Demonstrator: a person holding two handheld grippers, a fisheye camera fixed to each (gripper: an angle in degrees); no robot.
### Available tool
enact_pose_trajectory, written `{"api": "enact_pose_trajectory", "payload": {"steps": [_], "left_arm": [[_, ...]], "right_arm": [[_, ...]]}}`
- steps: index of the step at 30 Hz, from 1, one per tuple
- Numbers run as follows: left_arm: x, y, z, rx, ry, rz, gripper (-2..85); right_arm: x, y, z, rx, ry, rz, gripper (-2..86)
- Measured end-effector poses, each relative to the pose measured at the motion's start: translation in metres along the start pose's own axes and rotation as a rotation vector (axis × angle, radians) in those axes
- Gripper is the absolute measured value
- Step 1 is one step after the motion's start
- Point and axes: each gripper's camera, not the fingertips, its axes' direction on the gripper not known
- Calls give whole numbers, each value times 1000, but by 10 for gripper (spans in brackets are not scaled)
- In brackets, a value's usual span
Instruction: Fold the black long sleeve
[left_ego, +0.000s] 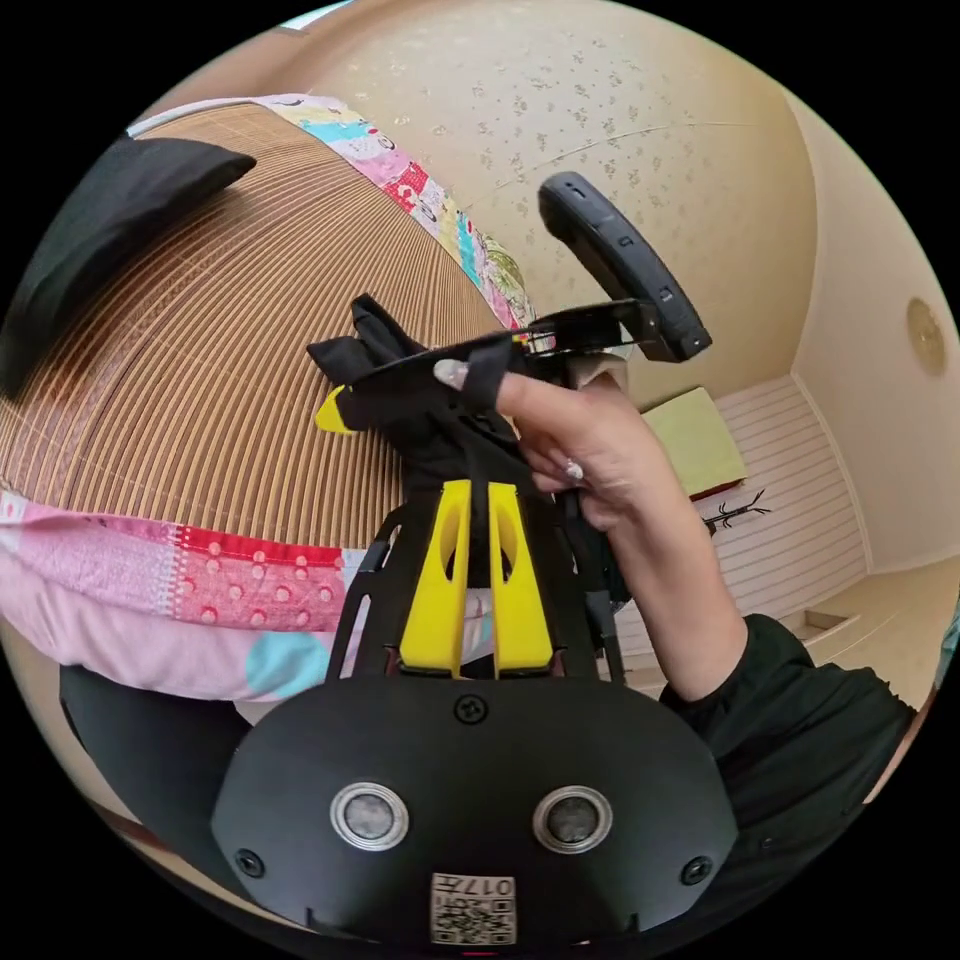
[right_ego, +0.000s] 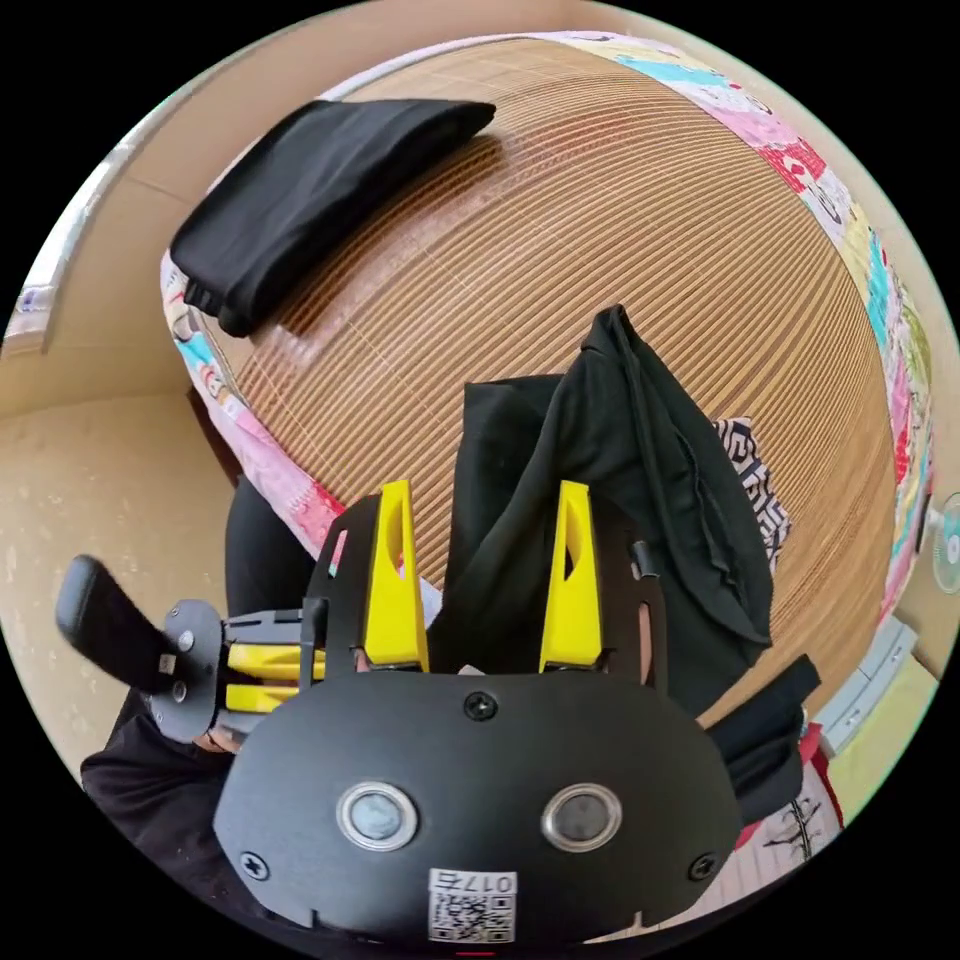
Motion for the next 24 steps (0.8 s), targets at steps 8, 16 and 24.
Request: {"api": "enact_pose_trajectory", "payload": {"steps": [8, 16, 24], "left_arm": [[-9, 38, -20, 29, 200, 79, 111], [-40, 63, 44, -147, 255, 16, 141], [-24, 56, 164, -359, 113, 52, 165]], "right_arm": [[135, 133, -61, 469, -400, 114, 42], [311, 393, 14, 855, -648, 432, 46], [312, 530, 122, 692, -546, 805, 107]]}}
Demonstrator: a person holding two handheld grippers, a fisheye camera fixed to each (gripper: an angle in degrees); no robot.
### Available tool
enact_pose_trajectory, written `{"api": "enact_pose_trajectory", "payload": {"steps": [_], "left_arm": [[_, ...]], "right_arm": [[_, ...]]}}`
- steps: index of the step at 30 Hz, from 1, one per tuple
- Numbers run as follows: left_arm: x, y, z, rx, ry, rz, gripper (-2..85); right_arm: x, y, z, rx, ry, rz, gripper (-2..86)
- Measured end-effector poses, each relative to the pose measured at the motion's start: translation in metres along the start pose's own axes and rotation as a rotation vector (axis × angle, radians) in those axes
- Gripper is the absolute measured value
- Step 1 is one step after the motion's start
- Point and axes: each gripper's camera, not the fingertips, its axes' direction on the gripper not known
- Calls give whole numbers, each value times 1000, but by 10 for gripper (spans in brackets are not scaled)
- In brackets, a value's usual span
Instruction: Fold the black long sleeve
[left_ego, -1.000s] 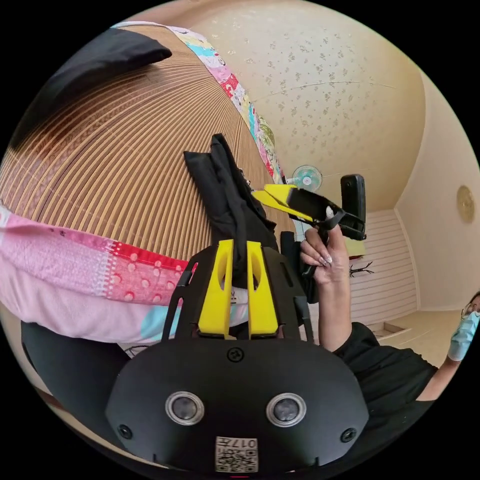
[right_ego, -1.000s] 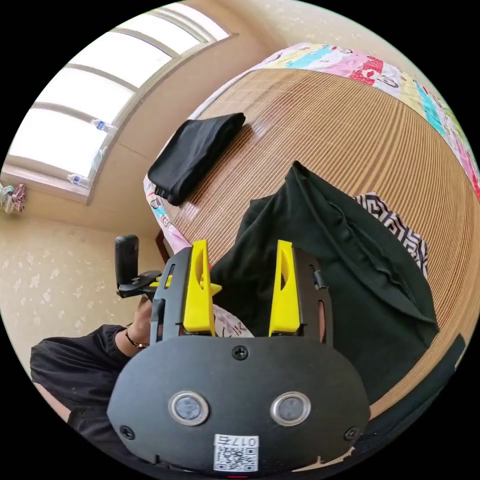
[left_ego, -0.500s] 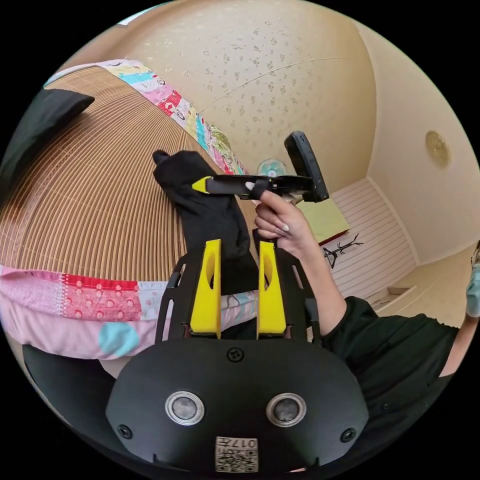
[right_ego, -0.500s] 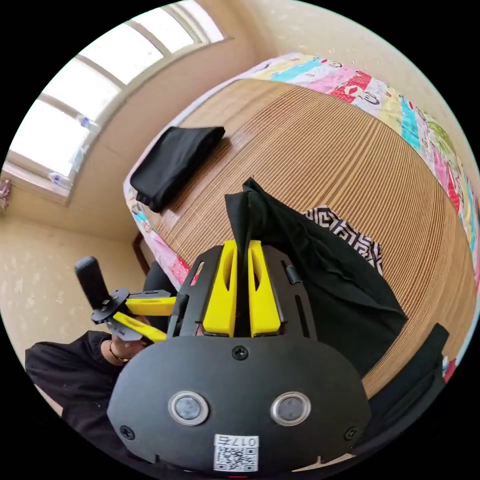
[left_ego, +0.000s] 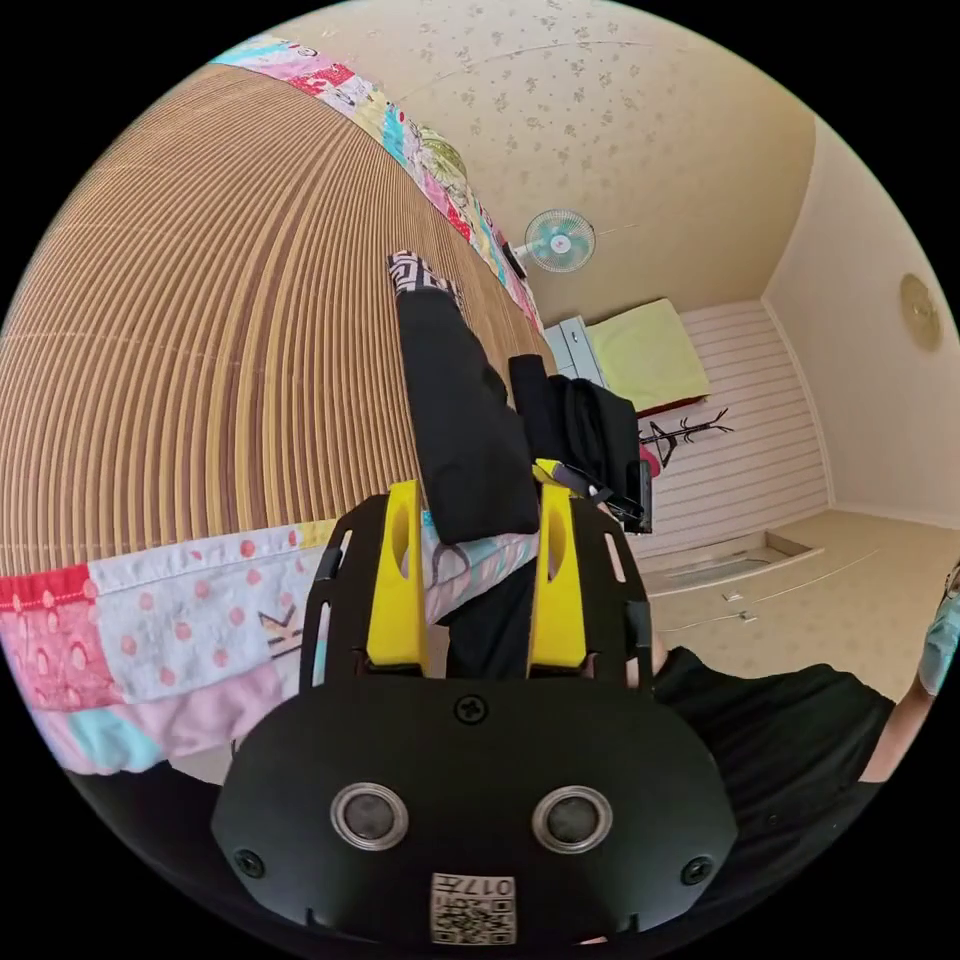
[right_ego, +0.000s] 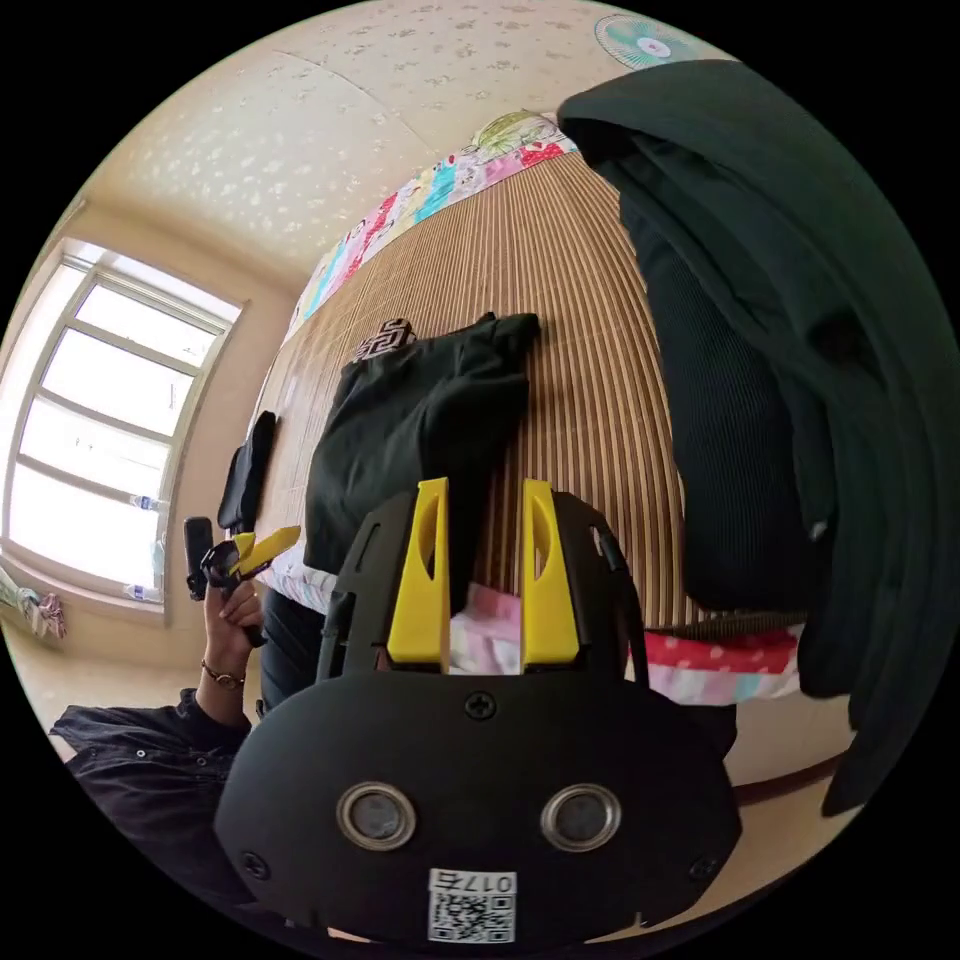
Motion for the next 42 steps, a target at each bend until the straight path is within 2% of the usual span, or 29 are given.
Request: {"api": "enact_pose_trajectory", "payload": {"steps": [3, 7, 8, 12, 16, 18, 20, 22, 26, 28, 31, 36, 38, 41, 42], "left_arm": [[-9, -3, 24, -53, -33, -21, 148], [-9, 16, 32, -77, 90, -57, 47], [-6, 20, 31, -76, 121, -62, 45], [43, 60, 31, -102, 301, -50, 39], [111, 110, 30, -173, 333, 36, 37], [141, 131, 28, -211, 330, 95, 37], [166, 145, 20, -224, 320, 169, 38], [185, 149, -11, -195, 323, 252, 46], [191, 147, -65, -123, 272, 327, 52], [183, 145, -91, -95, 181, 328, 52], [156, 144, -119, -44, 146, 262, 57], [104, 149, -141, 38, 167, 104, 65], [89, 149, -141, 50, 167, 51, 65], [78, 144, -138, 47, 169, 3, 65], [77, 139, -137, 43, 158, -8, 65]], "right_arm": [[19, 48, -13, -7, -111, 70, 119], [48, 99, -3, -46, -535, 193, 138], [56, 108, 5, -73, -626, 235, 151], [81, 122, 23, -70, -904, 346, 194], [84, 114, 25, -29, -1120, 375, 222], [78, 107, 21, -11, -1190, 365, 196], [66, 97, 3, 0, -1142, 335, 121], [45, 81, -25, 17, -1050, 190, 75], [6, 25, -119, 164, -884, -157, 53], [-1, 1, -170, 260, -846, -256, 50], [-2, -28, -253, 390, -691, -388, 49], [68, -35, -311, 532, -489, -254, 55], [126, -12, -302, 541, -391, -49, 59], [192, 47, -275, 547, -391, 181, 63], [201, 62, -272, 576, -425, 180, 63]]}}
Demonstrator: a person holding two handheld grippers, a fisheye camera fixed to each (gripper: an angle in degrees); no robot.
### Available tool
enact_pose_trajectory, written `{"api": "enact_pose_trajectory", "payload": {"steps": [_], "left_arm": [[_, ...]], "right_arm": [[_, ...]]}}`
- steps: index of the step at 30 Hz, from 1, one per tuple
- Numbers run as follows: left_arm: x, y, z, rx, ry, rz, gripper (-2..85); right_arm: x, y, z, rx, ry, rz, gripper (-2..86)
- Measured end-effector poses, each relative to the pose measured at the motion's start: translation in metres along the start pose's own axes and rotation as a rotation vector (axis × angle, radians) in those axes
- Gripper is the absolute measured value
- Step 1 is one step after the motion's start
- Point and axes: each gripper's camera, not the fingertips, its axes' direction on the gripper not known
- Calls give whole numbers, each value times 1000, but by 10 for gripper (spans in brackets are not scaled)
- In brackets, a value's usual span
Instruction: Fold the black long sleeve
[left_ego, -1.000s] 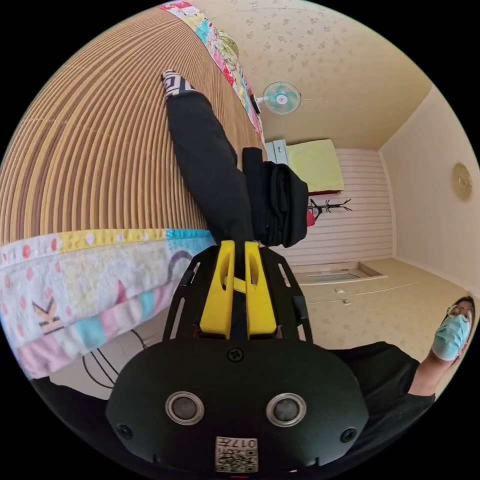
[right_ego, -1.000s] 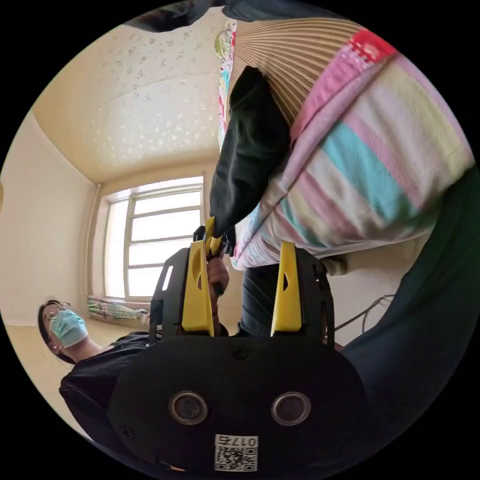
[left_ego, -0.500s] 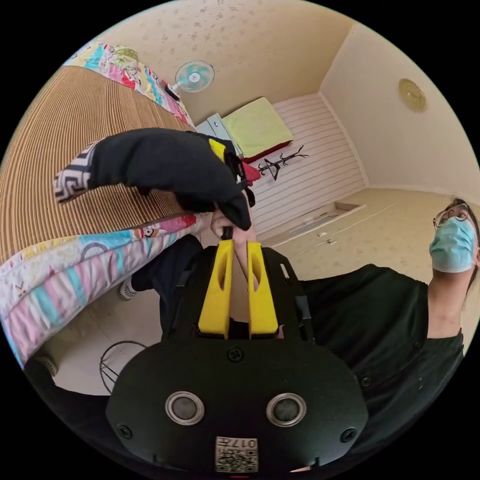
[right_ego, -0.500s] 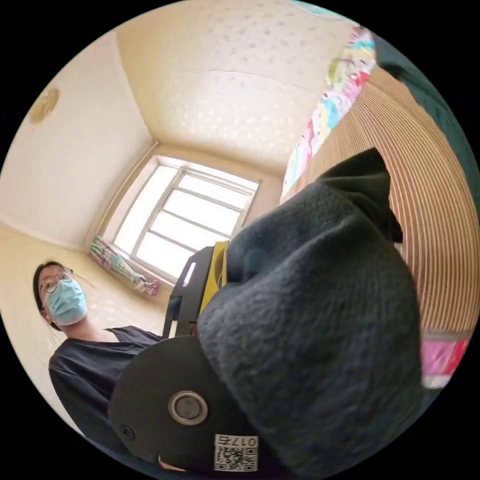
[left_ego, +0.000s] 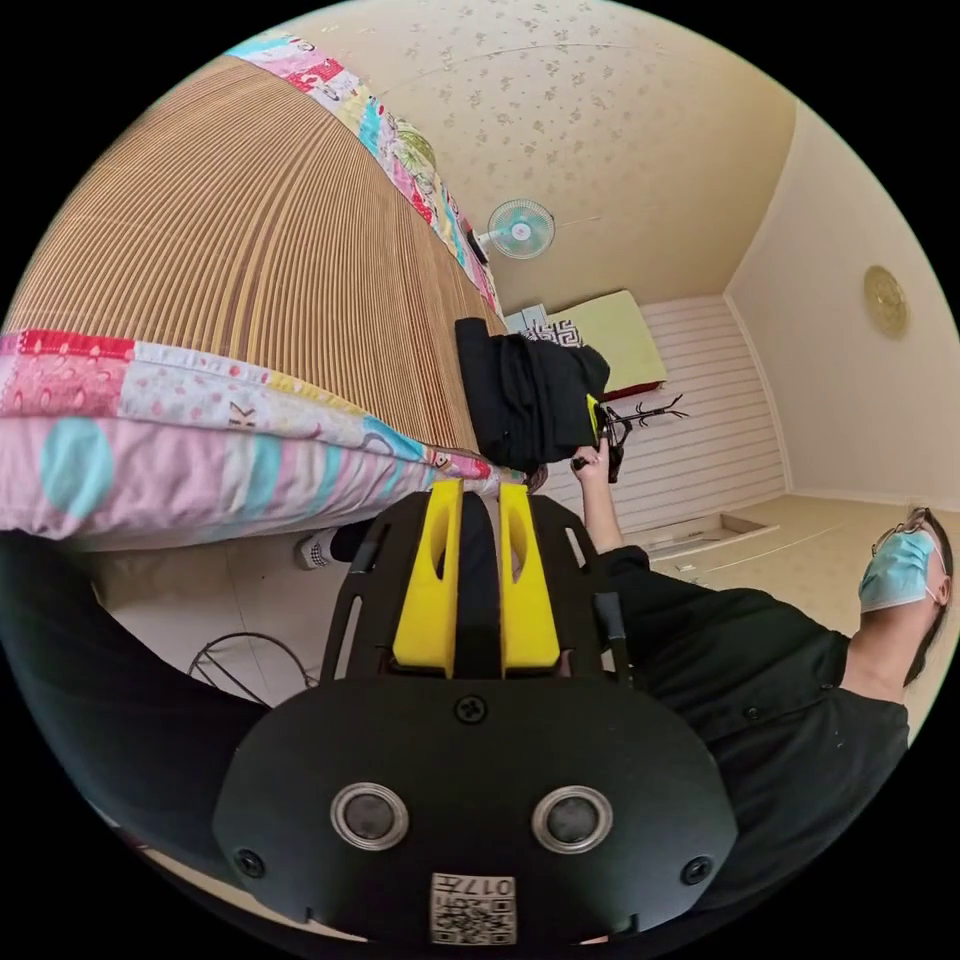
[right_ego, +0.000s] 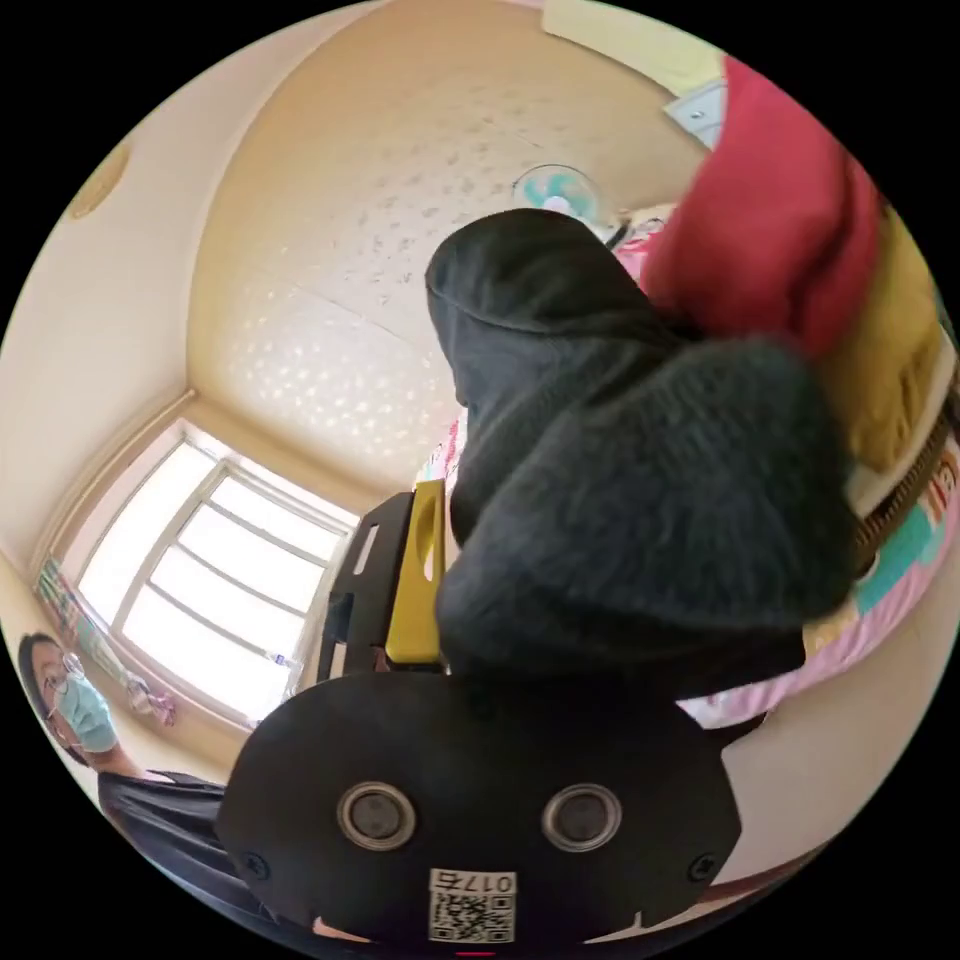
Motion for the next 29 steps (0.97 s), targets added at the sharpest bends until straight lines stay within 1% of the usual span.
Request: {"api": "enact_pose_trajectory", "payload": {"steps": [1, 2, 3, 4, 6, 8, 9, 11, 12, 13, 14, 15, 16, 17, 19, 20, 21, 22, 23, 24, 25, 26, 28, 29], "left_arm": [[0, -6, 2, -5, -14, -7, 66], [0, -9, 3, -9, -20, -10, 66], [0, -17, 5, -15, -31, -16, 67], [0, -26, 6, -21, -38, -20, 70], [-1, -44, -3, -16, -55, -20, 74], [0, -61, -30, 44, -112, -16, 78], [1, -73, -57, 101, -167, -16, 79], [-1, -93, -103, 181, -276, -16, 83], [-4, -108, -134, 223, -364, -26, 87], [-10, -127, -166, 256, -458, -49, 97], [-14, -137, -182, 271, -506, -66, 101], [-21, -155, -217, 325, -603, -108, 108], [-27, -168, -253, 401, -672, -142, 115], [-30, -174, -270, 439, -695, -156, 120], [-49, -193, -334, 554, -749, -245, 135], [-54, -194, -347, 585, -759, -276, 138], [-66, -191, -371, 654, -771, -343, 146], [-76, -179, -390, 754, -779, -415, 154], [-82, -171, -398, 809, -777, -448, 158], [-96, -158, -411, 891, -745, -500, 159], [-115, -150, -420, 933, -686, -544, 159], [-126, -148, -423, 945, -651, -569, 159], [-165, -146, -424, 972, -513, -617, 161], [-171, -146, -423, 981, -496, -616, 155]], "right_arm": [[15, 26, -20, 72, -86, 7, 61], [26, 52, -39, 149, -122, 33, 58], [31, 65, -48, 179, -115, 51, 57], [37, 90, -63, 219, -74, 87, 44], [41, 122, -79, 232, 39, 145, 28], [41, 152, -86, 178, 194, 203, 13], [39, 157, -85, 149, 221, 198, 12], [29, 163, -68, -6, 296, 172, 8], [26, 163, -61, -50, 305, 165, 7], [20, 161, -44, -140, 299, 145, 7], [12, 159, -24, -225, 255, 114, 6], [7, 158, -13, -262, 215, 91, 6], [-5, 155, 7, -326, 108, 35, 6], [-18, 154, 25, -374, -11, -20, 5], [-40, 153, 51, -434, -162, -93, 5], [-53, 154, 65, -471, -215, -129, 5], [-58, 154, 72, -488, -226, -145, 5], [-68, 157, 83, -521, -225, -170, 4], [-75, 160, 95, -560, -201, -183, 4], [-77, 162, 99, -580, -185, -186, 4], [-80, 165, 108, -614, -152, -193, 4], [-81, 168, 114, -638, -126, -193, 4], [-80, 170, 119, -647, -110, -183, 4], [-81, 171, 118, -623, -122, -184, 3]]}}
